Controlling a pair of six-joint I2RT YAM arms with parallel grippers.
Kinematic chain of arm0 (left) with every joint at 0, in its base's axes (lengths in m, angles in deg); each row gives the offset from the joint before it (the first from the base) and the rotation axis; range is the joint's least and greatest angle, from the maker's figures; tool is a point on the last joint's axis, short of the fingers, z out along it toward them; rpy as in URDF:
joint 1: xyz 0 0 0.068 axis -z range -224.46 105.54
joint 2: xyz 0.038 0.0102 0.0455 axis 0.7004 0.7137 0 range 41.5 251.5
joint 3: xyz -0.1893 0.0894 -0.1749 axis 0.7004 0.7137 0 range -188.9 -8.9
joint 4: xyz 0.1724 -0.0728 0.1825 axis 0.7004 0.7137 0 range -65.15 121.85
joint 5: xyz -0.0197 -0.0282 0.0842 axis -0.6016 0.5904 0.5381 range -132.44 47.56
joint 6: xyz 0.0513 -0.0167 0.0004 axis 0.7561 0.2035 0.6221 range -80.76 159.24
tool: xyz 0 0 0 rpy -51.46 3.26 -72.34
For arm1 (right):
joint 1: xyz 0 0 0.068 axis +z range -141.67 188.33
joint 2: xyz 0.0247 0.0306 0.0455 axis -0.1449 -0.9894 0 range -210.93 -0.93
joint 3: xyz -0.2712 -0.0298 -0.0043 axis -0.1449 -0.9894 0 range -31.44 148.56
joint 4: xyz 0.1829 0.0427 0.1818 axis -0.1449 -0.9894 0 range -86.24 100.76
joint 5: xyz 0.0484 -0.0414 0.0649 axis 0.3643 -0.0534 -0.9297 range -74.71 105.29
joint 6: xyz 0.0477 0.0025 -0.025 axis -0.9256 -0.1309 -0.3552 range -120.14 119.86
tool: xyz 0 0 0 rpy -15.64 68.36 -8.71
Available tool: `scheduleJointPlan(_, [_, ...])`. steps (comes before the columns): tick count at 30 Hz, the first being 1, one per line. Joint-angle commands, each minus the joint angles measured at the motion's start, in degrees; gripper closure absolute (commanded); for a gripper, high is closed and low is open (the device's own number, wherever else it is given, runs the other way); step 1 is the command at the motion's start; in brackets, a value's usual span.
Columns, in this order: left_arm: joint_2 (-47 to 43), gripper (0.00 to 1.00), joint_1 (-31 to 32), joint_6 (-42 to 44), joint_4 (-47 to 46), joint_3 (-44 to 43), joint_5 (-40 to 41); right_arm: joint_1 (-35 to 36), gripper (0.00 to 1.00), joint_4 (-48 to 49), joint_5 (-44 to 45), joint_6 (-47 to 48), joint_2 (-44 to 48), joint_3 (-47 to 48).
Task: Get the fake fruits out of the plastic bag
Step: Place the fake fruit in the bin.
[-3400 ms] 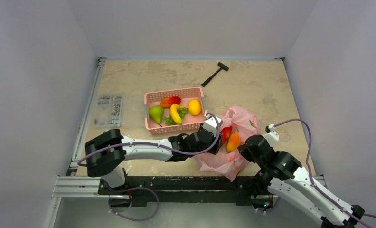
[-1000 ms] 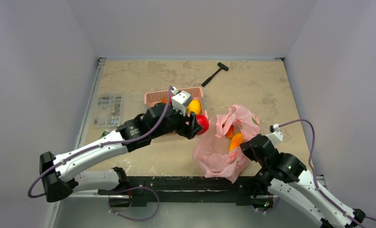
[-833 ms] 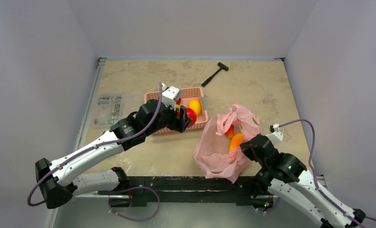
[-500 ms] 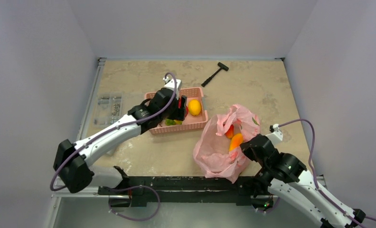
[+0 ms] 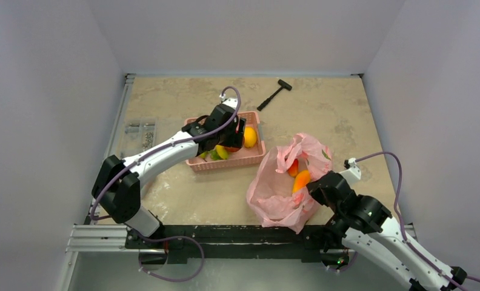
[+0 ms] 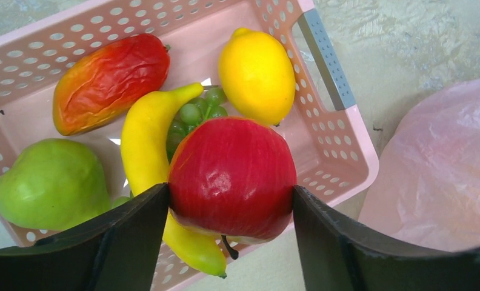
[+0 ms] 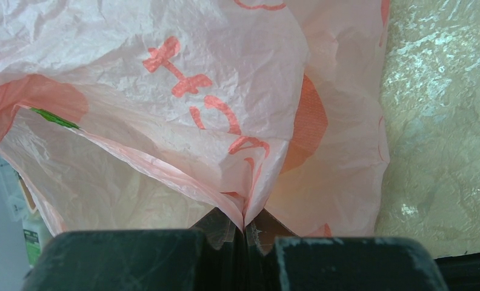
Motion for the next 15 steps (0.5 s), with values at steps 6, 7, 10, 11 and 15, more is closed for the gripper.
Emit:
scheduleJointPlan(6, [-3.6,0.01,-0.4,-0.7,0.8,-1.3,-3.1,-0.1,1.00,4.3,-0.2,1.9,-2.1,1.5])
scheduleJointPlan(7, [-4.7,0.00,-0.4,-0.8,0.7,-0.5,-3.2,-0.1,1.00,4.8,-0.6,2.0,-2.7,1.4])
scheduleJointPlan(10, [-7.5,0.00,-0.4,-0.7,1.7,0.1,-4.0,-0.1,1.00,5.5,-1.4,2.8,-4.4,1.6])
scheduleJointPlan(11, [-8.4,0.00,-0.4,-0.6,1.9,0.2,-5.1,-0.1,1.00,5.7,-1.5,3.2,-4.7,1.6])
scheduleJointPlan(15, [-12.9,0.04,-0.4,-1.9,-0.2,3.4,-13.5,-0.1,1.00,7.8,-1.8,5.1,-5.1,1.5])
